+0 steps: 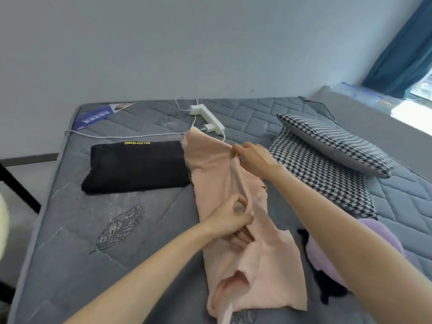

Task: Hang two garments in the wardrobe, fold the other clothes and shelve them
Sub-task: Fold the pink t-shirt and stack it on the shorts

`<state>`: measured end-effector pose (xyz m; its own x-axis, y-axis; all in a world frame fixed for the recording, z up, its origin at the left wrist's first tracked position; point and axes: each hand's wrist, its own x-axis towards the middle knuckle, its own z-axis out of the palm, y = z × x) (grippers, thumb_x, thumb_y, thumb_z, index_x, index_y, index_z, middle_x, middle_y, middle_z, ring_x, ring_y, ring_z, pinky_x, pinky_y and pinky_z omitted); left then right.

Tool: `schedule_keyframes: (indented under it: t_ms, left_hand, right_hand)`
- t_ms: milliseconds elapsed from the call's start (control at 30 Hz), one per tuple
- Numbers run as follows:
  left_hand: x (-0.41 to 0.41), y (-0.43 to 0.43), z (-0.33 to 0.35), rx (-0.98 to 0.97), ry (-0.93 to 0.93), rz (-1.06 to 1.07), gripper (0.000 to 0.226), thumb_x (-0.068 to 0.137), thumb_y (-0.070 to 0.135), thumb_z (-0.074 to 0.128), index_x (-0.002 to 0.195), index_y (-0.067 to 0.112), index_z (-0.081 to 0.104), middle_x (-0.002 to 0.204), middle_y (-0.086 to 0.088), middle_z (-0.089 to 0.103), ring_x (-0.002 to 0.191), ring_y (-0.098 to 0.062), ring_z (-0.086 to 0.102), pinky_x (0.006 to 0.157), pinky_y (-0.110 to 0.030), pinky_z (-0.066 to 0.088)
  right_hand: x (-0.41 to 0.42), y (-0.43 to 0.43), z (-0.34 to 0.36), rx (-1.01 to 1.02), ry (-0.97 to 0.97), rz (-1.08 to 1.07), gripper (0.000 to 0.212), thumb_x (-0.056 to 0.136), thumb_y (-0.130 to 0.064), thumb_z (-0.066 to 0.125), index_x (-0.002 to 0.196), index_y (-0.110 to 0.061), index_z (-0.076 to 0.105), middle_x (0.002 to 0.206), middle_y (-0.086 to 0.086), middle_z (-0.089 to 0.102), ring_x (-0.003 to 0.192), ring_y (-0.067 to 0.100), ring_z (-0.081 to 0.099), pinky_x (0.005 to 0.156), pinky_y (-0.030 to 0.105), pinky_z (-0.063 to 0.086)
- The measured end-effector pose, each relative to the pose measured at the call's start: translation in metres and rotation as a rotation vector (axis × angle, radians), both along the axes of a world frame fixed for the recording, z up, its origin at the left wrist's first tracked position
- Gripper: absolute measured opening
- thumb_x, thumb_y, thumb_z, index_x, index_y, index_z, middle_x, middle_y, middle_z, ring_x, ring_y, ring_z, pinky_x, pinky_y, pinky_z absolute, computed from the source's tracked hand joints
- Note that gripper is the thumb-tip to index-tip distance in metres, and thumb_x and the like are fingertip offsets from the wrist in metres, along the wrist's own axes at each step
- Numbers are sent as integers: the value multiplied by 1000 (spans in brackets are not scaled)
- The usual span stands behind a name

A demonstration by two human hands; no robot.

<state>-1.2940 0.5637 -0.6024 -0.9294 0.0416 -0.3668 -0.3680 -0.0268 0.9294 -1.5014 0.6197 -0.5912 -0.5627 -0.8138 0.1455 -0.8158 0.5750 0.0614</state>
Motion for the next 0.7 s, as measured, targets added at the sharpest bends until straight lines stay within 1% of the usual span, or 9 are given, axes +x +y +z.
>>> schedule_keyframes:
  t_ms: [100,133,267,367,433,500,600,667,700]
  left_hand:
    - [-18,39,-13,100,-28,-37,24,94,11,49,115,21,42,89,-17,70,68,-25,67,58,-31,56]
    - [-22,47,-20,98,-34,-64,29,94,12,49,120,24,43,96,-14,70,75,-25,67,65,-31,56]
    - [-25,50,-48,-33,-46,-80,33,91,17,52,122,27,47,97,1,70,76,-12,70,73,-24,58]
    - [-23,32,-62,-160,2,78,28,91,12,49,117,19,55,95,1,68,68,-10,66,61,-23,56]
    - [-19,15,-71,-307,63,189,22,92,12,49,111,19,58,96,4,66,74,-10,61,61,-21,49]
    - [-13,-2,-80,-455,105,258,19,92,14,51,107,24,58,103,5,62,85,-8,57,71,-21,45]
    - [-3,-22,-92,-587,104,282,30,92,12,51,119,24,57,119,2,54,101,-12,52,92,-28,45]
    - [1,-29,-98,-635,85,263,37,93,13,51,127,25,54,130,2,46,118,-18,45,104,-36,39]
    - [3,-31,-101,-633,83,261,39,93,13,51,130,26,52,133,2,43,123,-19,42,107,-35,36]
  right_hand:
    - [-19,42,-15,112,-83,-123,34,97,-15,41,129,-24,47,107,13,56,91,35,59,70,35,37]
    - [-24,54,-21,146,-123,-165,38,97,-13,39,132,-25,44,111,13,58,94,35,58,70,36,38]
    - [-36,85,-48,109,-299,-328,41,100,-19,33,139,-24,42,126,12,58,103,32,58,61,33,38]
    - [-33,84,-71,-52,-472,-461,36,101,-27,36,130,-12,51,122,12,60,112,33,56,82,39,47]
    - [-26,73,-84,-107,-592,-520,37,100,-32,37,109,-3,59,105,12,62,107,35,57,78,37,44]
    - [-19,61,-97,-103,-665,-556,38,99,-34,38,103,-4,60,107,15,59,105,33,56,82,38,43]
    - [-12,48,-115,-260,-738,-668,26,94,-38,44,85,-22,63,118,14,50,109,26,49,96,38,41]
    - [-10,42,-124,-376,-744,-740,31,93,-38,48,103,-19,70,136,15,42,129,31,35,105,39,33]
    - [-7,39,-126,-410,-735,-773,32,93,-39,49,106,-19,70,138,16,38,131,33,31,107,40,31]
